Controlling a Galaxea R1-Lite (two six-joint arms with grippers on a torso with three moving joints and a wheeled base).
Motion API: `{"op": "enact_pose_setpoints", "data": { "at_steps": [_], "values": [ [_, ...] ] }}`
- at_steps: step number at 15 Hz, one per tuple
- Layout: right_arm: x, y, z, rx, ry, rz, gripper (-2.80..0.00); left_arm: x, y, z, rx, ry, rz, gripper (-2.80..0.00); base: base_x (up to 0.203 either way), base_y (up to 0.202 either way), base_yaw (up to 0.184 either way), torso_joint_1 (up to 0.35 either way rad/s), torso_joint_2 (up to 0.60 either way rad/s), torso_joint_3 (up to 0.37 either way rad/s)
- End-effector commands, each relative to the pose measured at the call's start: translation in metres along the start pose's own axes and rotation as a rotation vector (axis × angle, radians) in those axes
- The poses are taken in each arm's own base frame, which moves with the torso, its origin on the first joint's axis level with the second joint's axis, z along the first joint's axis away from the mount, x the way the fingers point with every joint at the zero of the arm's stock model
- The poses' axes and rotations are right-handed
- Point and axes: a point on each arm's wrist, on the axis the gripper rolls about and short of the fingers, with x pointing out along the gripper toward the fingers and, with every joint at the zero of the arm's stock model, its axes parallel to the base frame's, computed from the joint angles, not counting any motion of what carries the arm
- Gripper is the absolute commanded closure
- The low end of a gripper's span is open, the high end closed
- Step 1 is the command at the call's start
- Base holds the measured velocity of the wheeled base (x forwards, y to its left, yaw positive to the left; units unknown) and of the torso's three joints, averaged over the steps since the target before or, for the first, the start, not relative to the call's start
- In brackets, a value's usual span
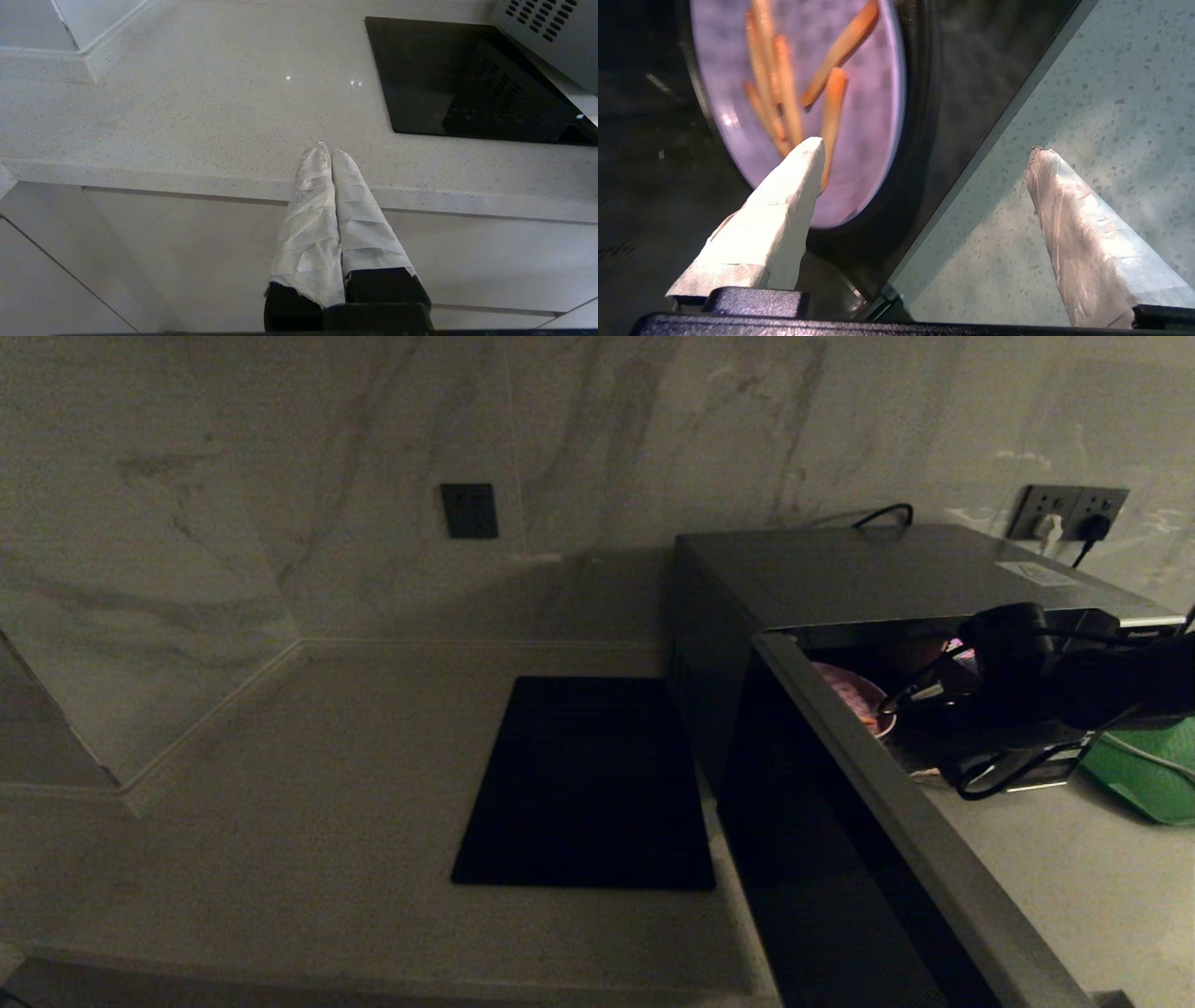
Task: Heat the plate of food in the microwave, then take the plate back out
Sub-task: Take the plate out of the microwave
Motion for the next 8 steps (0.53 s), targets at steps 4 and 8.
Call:
{"op": "enact_pose_setpoints", "data": {
  "at_steps": [4,8],
  "values": [
    [0.0143,-0.0058,-0.0019,0.007,0.016,-0.029,-2.80,0.0000,0.0000,0.0000,-0.001,0.000,0.000,0.00,0.000,0.000,0.000,0.000,0.00,0.000],
    [0.0162,-0.0078,-0.0049,0.004,0.025,-0.039,-2.80,0.0000,0.0000,0.0000,-0.001,0.000,0.000,0.00,0.000,0.000,0.000,0.000,0.00,0.000]
  ]
}}
